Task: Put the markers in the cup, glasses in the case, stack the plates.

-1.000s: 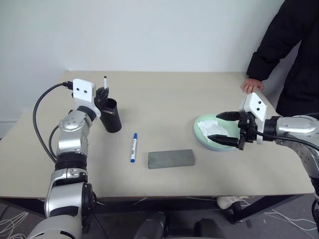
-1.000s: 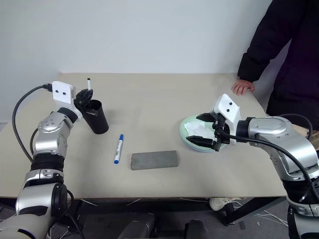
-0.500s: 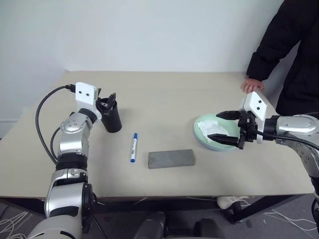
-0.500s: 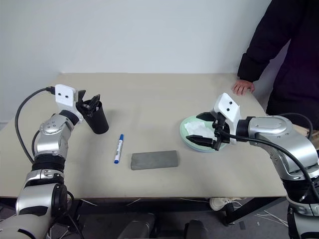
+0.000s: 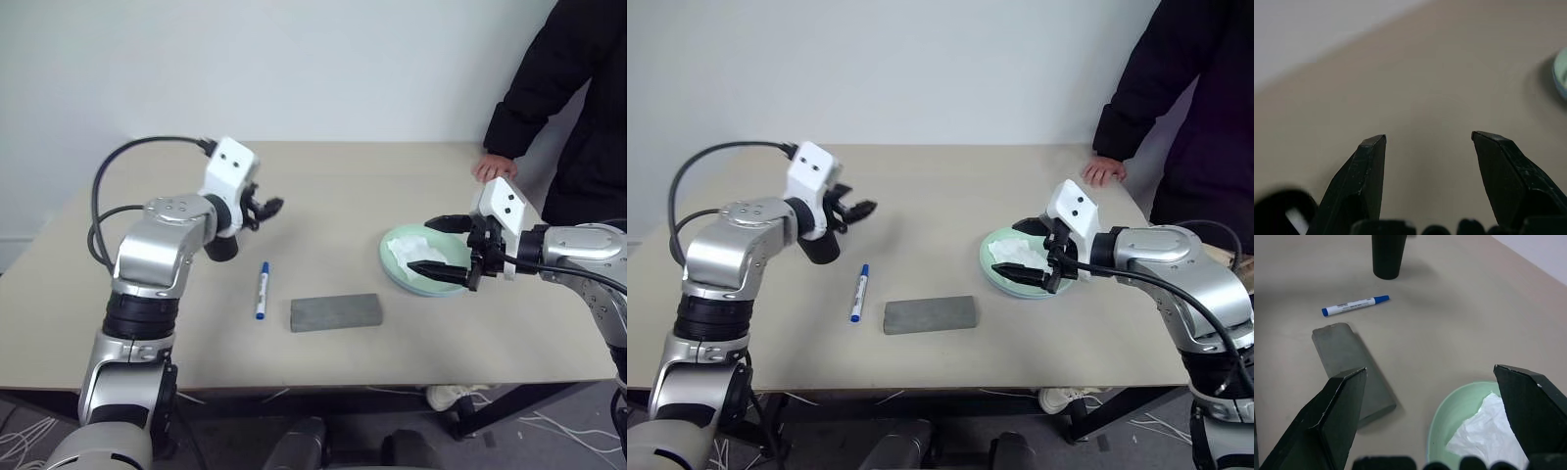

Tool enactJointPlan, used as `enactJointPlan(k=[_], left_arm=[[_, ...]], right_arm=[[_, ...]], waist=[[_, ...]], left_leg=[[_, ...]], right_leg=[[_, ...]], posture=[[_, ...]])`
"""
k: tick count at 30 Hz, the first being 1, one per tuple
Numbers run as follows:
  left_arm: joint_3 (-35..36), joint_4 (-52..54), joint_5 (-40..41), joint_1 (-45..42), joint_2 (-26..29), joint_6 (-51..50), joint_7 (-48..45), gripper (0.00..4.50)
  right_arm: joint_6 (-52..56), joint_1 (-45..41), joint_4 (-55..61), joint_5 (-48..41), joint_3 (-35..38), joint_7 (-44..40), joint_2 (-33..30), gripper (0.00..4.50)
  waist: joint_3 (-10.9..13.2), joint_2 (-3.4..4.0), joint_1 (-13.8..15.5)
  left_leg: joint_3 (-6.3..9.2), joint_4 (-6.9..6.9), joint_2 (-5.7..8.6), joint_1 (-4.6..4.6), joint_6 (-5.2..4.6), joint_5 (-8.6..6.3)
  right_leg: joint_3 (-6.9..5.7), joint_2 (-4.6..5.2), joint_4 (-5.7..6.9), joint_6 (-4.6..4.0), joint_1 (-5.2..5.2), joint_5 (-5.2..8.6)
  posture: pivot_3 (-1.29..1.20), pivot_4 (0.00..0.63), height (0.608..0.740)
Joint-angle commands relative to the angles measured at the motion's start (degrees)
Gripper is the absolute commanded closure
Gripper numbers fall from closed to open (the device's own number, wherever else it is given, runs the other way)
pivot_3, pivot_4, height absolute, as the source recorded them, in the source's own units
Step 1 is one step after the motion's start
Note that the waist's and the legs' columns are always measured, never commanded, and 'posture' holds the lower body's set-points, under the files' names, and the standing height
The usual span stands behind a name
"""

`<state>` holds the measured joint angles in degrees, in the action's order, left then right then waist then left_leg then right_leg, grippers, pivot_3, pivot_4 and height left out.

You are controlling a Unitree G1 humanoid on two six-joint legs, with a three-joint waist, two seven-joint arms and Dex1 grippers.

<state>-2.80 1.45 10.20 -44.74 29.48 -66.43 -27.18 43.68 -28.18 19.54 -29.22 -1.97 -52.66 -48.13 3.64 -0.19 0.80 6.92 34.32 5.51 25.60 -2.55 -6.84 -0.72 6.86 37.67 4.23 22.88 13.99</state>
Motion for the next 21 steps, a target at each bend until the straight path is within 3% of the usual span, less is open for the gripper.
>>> enactJointPlan(k=[1,9,21], left_arm=[[0.17,-1.43,-1.79,-4.39,-2.28,-10.51,5.51,1.59],[0.75,-3.97,-3.74,-5.01,-8.43,-23.0,13.79,1.59],[-0.48,-9.7,-3.54,-4.01,-10.16,-26.07,18.67,1.59]], right_arm=[[-0.3,-0.82,1.06,-0.13,1.27,0.28,-0.03,0.0],[-0.23,-0.64,1.33,-0.19,1.18,0.34,0.23,0.0],[-0.42,-0.6,1.42,0.02,0.93,0.36,0.58,0.0]], waist=[[0.0,-0.01,-0.04],[0.01,-0.03,-0.19],[0.01,-0.02,-0.17]], left_leg=[[0.0,0.0,0.01,0.0,0.0,0.0],[0.01,-0.02,0.01,-0.01,0.0,0.0],[-0.01,-0.01,0.02,-0.01,0.0,0.0]], right_leg=[[0.0,0.02,0.0,0.0,-0.01,0.0],[0.03,0.0,-0.01,0.02,0.05,-0.01],[0.02,0.05,-0.02,0.02,0.03,-0.01]], posture=[[0.0,0.0,0.727],[0.0,0.0,0.727],[0.0,0.0,0.727]])
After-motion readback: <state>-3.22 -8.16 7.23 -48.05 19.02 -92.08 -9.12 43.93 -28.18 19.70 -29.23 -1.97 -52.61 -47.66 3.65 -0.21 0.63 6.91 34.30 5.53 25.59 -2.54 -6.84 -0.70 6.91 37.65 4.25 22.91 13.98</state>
